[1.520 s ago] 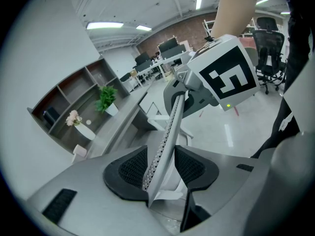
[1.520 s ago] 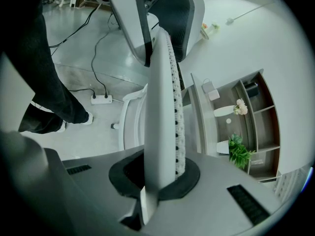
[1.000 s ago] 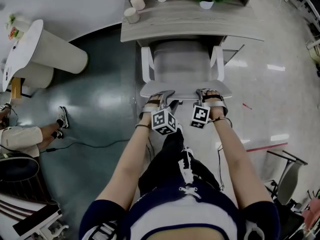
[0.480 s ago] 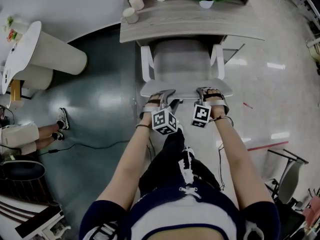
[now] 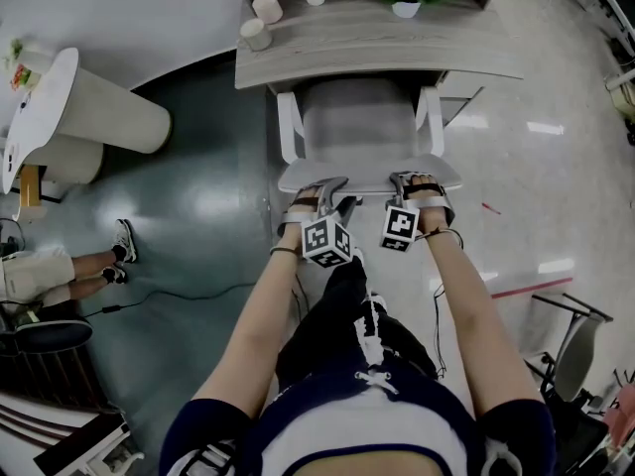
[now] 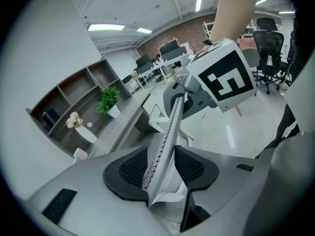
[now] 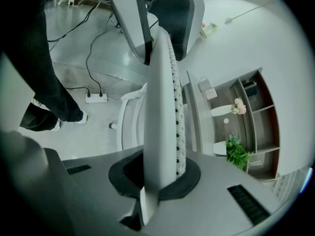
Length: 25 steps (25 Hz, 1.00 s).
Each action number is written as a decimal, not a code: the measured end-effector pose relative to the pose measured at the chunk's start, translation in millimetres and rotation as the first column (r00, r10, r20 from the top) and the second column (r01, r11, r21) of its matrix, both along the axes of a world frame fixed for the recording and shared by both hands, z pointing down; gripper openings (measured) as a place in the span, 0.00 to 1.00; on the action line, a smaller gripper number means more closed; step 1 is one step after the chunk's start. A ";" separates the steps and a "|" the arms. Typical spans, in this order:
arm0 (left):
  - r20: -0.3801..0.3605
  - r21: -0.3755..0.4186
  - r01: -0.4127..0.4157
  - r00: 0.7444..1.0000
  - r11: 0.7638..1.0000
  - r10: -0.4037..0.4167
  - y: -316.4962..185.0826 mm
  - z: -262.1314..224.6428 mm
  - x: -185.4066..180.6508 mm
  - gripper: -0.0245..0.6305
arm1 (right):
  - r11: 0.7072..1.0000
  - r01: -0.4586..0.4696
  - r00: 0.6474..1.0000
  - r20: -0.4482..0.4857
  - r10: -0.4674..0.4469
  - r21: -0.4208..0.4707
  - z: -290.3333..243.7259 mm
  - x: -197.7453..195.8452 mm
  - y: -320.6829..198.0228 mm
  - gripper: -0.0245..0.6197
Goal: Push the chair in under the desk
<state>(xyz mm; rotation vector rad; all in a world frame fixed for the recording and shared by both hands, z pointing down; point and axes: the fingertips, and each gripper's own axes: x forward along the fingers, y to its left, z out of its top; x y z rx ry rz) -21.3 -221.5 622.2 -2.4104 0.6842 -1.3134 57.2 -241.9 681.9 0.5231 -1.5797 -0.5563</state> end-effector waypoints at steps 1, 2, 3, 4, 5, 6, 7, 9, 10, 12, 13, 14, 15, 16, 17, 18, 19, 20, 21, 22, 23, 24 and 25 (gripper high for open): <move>0.000 0.000 -0.001 1.000 1.000 0.001 -1.7 0.0 0.8 0.31 | 1.000 -0.001 1.000 -0.001 0.001 -0.001 -0.1 0.8 -1.7 0.06; -0.001 -0.001 -0.002 1.000 1.000 0.002 -3.3 0.0 1.6 0.31 | 1.000 -0.002 1.000 -0.001 0.002 -0.002 -0.1 1.4 -3.5 0.06; -0.002 -0.002 -0.002 1.000 1.000 0.002 -5.2 -0.1 2.0 0.31 | 1.000 -0.003 1.000 0.000 0.003 -0.002 0.0 1.7 -5.3 0.06; -0.002 -0.002 -0.004 1.000 1.000 0.004 -7.0 -0.3 1.8 0.31 | 1.000 -0.004 1.000 0.001 0.004 -0.002 0.1 1.4 -7.1 0.06; -0.003 -0.002 -0.005 1.000 1.000 0.005 -8.5 -0.5 1.3 0.31 | 1.000 -0.005 1.000 0.000 0.005 -0.003 0.2 1.0 -8.6 0.06; -0.003 -0.001 -0.006 1.000 1.000 0.006 -9.9 -0.9 0.7 0.31 | 1.000 -0.005 1.000 -0.001 0.005 -0.003 0.1 0.6 -9.9 0.06; -0.003 0.000 -0.008 1.000 1.000 0.008 -11.2 -1.3 0.4 0.31 | 1.000 -0.005 1.000 -0.002 0.005 -0.003 -0.1 0.5 -11.2 0.06; -0.005 0.002 -0.011 1.000 1.000 0.011 -14.6 -2.0 0.4 0.31 | 1.000 -0.006 1.000 -0.004 0.006 -0.002 -0.5 0.9 -14.8 0.06; -0.007 0.002 -0.012 1.000 1.000 0.012 -16.6 -2.1 0.3 0.31 | 1.000 -0.007 1.000 -0.004 0.007 -0.002 -0.6 0.9 -17.0 0.06; -0.009 0.006 -0.017 1.000 1.000 0.017 -20.2 -2.0 -0.5 0.31 | 1.000 -0.008 1.000 -0.004 0.008 -0.001 -0.6 0.0 -21.1 0.06; -0.011 0.009 -0.020 1.000 1.000 0.021 -21.6 -2.1 -0.6 0.30 | 1.000 -0.009 1.000 -0.005 0.009 -0.001 -0.5 -0.1 -22.7 0.06; -0.012 0.009 -0.023 1.000 1.000 0.023 -22.7 -2.2 -0.6 0.30 | 1.000 -0.009 1.000 -0.007 0.009 -0.002 -0.4 0.1 -23.9 0.06; -0.013 0.008 -0.025 1.000 1.000 0.025 -23.8 -2.5 -0.6 0.30 | 1.000 -0.009 1.000 -0.007 0.009 -0.003 -0.5 0.2 -25.1 0.06; -0.012 0.007 -0.027 1.000 1.000 0.028 -25.0 -3.0 -0.6 0.30 | 1.000 -0.009 1.000 -0.007 0.009 -0.005 -0.7 0.3 -26.5 0.06; -0.012 0.008 -0.030 0.999 1.000 0.030 -26.4 -3.4 -0.3 0.30 | 1.000 -0.010 1.000 -0.006 0.010 -0.007 -0.8 0.7 -28.0 0.06; -0.012 0.009 -0.034 0.999 0.999 0.034 -27.8 -3.6 0.3 0.30 | 1.000 -0.012 1.000 -0.006 0.012 -0.009 -0.9 1.3 -29.5 0.06; -0.014 0.010 -0.037 0.999 0.999 0.037 -29.5 -3.8 1.0 0.30 | 1.000 -0.014 1.000 -0.005 0.014 -0.010 -1.0 1.9 -31.3 0.06; -0.016 0.010 -0.038 0.999 0.999 0.039 -31.5 -3.9 1.4 0.30 | 1.000 -0.016 1.000 -0.005 0.016 -0.010 -1.2 2.3 -33.4 0.06; -0.018 0.008 -0.039 0.999 0.999 0.039 -33.9 -3.9 1.5 0.30 | 1.000 -0.017 1.000 -0.005 0.017 -0.010 -1.4 2.3 -35.8 0.06; -0.019 0.006 -0.040 0.999 0.999 0.040 -36.1 -3.8 1.2 0.29 | 1.000 -0.019 1.000 -0.006 0.019 -0.011 -1.2 2.1 -38.0 0.06; -0.019 0.005 -0.041 0.999 0.999 0.041 -37.8 -3.5 0.8 0.29 | 1.000 -0.020 1.000 -0.007 0.020 -0.012 -0.8 1.9 -39.8 0.06; -0.018 0.003 -0.043 0.999 0.999 0.043 -38.7 -3.0 0.5 0.29 | 1.000 -0.021 1.000 -0.006 0.021 -0.015 -0.1 1.5 -40.8 0.06; -0.018 0.001 -0.044 0.999 0.999 0.044 -39.1 -2.4 0.2 0.29 | 1.000 -0.022 1.000 -0.005 0.022 -0.019 0.7 1.1 -41.2 0.06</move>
